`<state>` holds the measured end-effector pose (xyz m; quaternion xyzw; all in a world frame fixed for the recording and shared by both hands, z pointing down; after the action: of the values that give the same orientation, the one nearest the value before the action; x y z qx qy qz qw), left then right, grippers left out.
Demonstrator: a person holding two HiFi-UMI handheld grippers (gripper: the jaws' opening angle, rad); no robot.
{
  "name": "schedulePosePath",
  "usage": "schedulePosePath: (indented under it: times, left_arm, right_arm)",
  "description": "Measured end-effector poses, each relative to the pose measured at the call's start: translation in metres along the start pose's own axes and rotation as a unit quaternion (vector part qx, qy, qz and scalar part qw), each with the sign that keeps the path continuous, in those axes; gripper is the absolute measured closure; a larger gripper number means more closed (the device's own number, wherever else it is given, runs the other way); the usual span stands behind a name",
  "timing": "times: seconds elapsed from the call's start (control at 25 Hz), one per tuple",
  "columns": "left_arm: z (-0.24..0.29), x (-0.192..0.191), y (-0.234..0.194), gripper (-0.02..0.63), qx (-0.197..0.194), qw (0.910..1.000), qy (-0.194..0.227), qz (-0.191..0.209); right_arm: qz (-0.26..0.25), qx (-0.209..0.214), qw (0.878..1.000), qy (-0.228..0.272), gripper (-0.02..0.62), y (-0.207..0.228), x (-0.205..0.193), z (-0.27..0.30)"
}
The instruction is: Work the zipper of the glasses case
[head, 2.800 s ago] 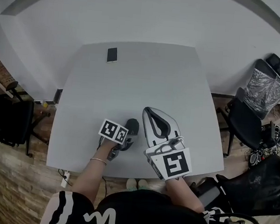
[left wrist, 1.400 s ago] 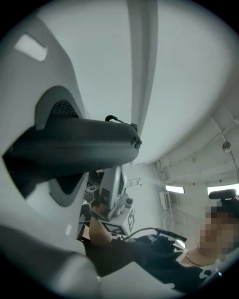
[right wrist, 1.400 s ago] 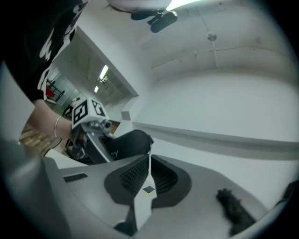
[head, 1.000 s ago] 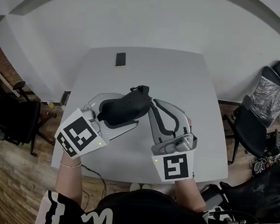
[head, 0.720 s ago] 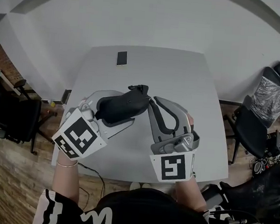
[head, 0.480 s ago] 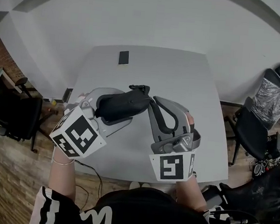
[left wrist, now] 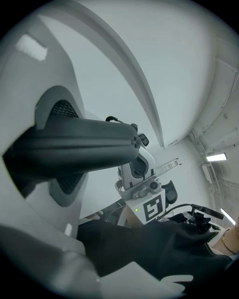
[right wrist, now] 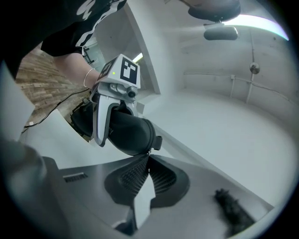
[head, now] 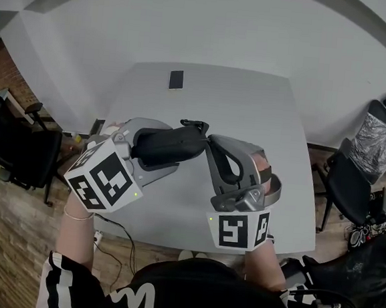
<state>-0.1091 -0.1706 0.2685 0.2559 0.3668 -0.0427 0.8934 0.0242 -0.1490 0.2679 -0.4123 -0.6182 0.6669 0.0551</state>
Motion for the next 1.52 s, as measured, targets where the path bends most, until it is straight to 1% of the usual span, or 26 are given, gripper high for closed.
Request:
schedulePosePath:
  times: [0.16,0.32,0.48,0.56,0.68,0.8,0.88,0.92,1.08,1.36,1.52]
  left_arm:
    - [-0.003,-0.004,0.002,0.331,0.006,0.9997,0.019,-0.01]
    - [0.002,-0.011,0.004,0.325,0.004,0.9988,0.042,-0.025]
    - [0.014,-0.01,0.004,0.307,0.028,0.9988,0.041,-0.003]
    - [0.018,-0.009,0.005,0.301,0.036,0.9985,0.041,-0.001]
    - [0.018,-0.008,0.009,0.267,0.046,0.9981,0.041,0.008]
    - [0.017,-0.007,0.009,0.272,0.051,0.9974,0.048,0.012]
    - [0.017,-0.007,0.007,0.328,0.052,0.9971,0.056,0.009]
    - [0.017,-0.008,0.007,0.34,0.051,0.9969,0.059,0.005]
    - [0.018,-0.012,0.007,0.348,0.043,0.997,0.062,-0.013]
    - [0.012,-0.013,0.014,0.35,0.006,0.9954,0.085,-0.044]
    - [0.006,-0.007,0.02,0.35,-0.018,0.9939,0.096,-0.051]
  right_arm:
    - [0.011,0.006,1.0,0.02,0.589,0.001,0.004,-0.001]
    - [0.004,0.009,0.999,0.037,0.591,0.003,0.009,-0.003]
    - [-0.009,0.019,0.998,0.053,0.591,0.008,0.013,-0.005]
    - [-0.019,0.025,0.998,0.061,0.591,0.007,0.019,-0.005]
    - [-0.033,0.033,0.996,0.074,0.591,0.001,0.032,-0.005]
    - [-0.032,0.034,0.995,0.088,0.591,0.003,0.032,-0.003]
    - [-0.022,0.034,0.995,0.096,0.591,0.006,0.031,0.0]
    - [-0.02,0.034,0.994,0.099,0.591,0.006,0.031,0.001]
    - [-0.034,0.03,0.994,0.098,0.591,0.002,0.032,0.005]
    - [-0.043,0.026,0.992,0.113,0.591,0.0,0.035,0.002]
    - [-0.037,0.029,0.991,0.123,0.591,0.002,0.041,-0.004]
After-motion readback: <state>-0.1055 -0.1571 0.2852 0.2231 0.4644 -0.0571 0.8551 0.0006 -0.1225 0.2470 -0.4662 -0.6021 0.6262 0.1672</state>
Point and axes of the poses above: the fingertips, and each gripper's own axes: z forward along the fingers, y to its right, x out of its top, the point moved 7 cm from there along -z, backward along the fingers, and after that the axes turned 6 degrees about -z, right-handed, at the moved point
